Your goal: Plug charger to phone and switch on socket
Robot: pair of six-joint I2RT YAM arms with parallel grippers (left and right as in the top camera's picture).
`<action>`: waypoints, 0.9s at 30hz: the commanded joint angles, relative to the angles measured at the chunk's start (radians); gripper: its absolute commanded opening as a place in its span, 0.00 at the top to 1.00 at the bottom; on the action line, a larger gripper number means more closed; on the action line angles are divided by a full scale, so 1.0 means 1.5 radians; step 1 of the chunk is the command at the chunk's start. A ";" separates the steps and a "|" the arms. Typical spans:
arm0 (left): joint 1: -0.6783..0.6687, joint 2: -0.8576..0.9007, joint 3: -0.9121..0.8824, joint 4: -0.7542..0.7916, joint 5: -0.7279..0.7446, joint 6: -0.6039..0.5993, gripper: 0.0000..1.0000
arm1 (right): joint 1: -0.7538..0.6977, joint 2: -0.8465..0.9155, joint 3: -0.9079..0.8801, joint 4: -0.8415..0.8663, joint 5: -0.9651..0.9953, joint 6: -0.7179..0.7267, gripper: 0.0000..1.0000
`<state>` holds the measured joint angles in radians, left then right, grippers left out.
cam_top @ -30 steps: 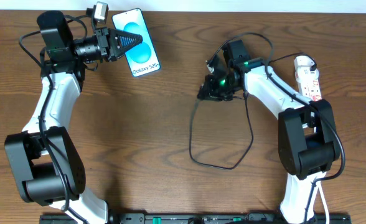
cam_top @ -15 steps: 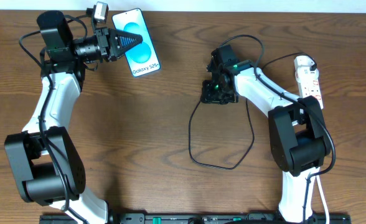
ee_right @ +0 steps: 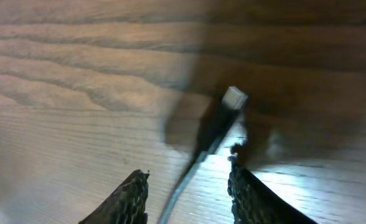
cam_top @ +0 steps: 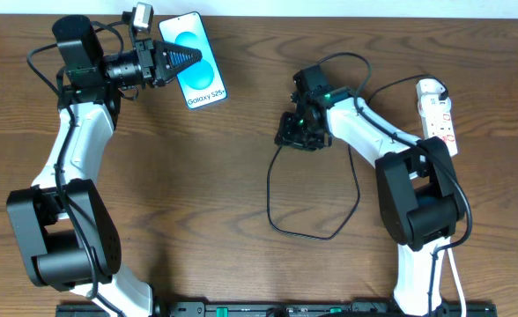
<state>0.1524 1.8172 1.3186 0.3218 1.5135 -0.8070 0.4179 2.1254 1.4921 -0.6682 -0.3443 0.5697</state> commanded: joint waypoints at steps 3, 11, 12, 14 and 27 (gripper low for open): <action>0.000 -0.013 0.003 0.006 0.014 0.014 0.93 | 0.010 0.039 -0.002 0.021 -0.001 0.072 0.63; 0.000 -0.013 0.003 0.006 0.019 0.014 0.93 | 0.002 0.094 -0.002 0.048 -0.039 0.081 0.81; 0.000 -0.013 0.003 0.006 0.019 0.014 0.92 | 0.000 0.094 -0.002 0.049 -0.039 0.081 0.91; 0.000 -0.013 0.003 0.006 0.019 0.014 0.92 | -0.001 0.094 -0.002 0.053 -0.039 0.075 0.99; 0.000 -0.013 0.003 0.006 0.018 0.014 0.93 | -0.028 0.012 0.000 0.148 -0.523 -0.391 0.99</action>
<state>0.1524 1.8175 1.3186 0.3218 1.5139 -0.8070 0.3985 2.2127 1.4960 -0.4393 -0.7994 0.2646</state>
